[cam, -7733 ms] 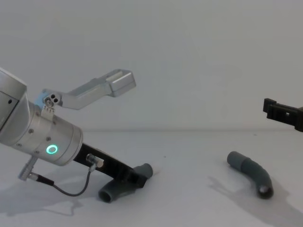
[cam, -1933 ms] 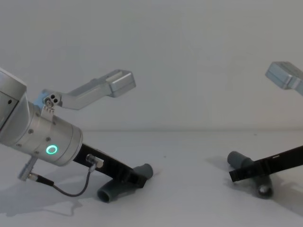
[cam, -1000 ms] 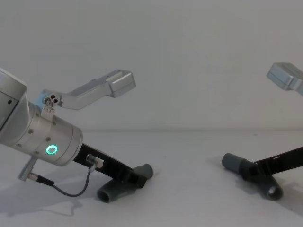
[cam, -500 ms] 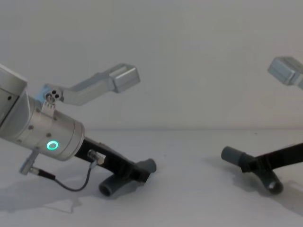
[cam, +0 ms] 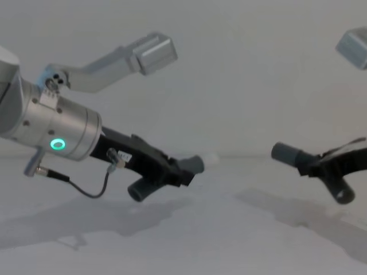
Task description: Use both hands to pick up one end of the pipe from the table, align the ends, and insert them.
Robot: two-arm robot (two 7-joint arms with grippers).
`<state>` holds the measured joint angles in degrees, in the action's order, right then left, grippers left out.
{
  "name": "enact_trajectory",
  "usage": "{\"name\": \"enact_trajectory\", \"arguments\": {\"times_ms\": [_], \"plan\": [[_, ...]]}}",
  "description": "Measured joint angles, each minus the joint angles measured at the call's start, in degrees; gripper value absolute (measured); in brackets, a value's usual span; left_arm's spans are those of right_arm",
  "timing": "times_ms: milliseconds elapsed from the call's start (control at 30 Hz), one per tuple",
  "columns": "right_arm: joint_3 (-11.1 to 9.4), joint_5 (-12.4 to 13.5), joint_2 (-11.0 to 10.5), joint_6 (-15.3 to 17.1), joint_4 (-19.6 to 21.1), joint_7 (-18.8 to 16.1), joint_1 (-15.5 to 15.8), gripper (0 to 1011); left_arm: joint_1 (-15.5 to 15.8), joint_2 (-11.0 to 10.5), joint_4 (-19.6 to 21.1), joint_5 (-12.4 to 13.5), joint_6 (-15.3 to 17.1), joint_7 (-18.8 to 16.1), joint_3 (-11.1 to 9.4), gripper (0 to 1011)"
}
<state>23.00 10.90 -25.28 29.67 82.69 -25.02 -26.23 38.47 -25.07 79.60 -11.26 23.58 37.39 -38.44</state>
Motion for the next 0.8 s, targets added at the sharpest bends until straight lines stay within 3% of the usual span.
{"name": "enact_trajectory", "arguments": {"times_ms": [433, 800], "plan": [[0.7, -1.9, -10.1, -6.3, 7.1, -7.6, 1.5, 267, 2.3, -3.9, 2.0, -0.4, -9.1, 7.0, -0.7, 365], [2.3, -2.0, -16.2, -9.8, 9.7, -15.5, 0.6, 267, 4.0, -5.9, 2.7, -0.8, -12.8, 11.1, -1.7, 365]]}}
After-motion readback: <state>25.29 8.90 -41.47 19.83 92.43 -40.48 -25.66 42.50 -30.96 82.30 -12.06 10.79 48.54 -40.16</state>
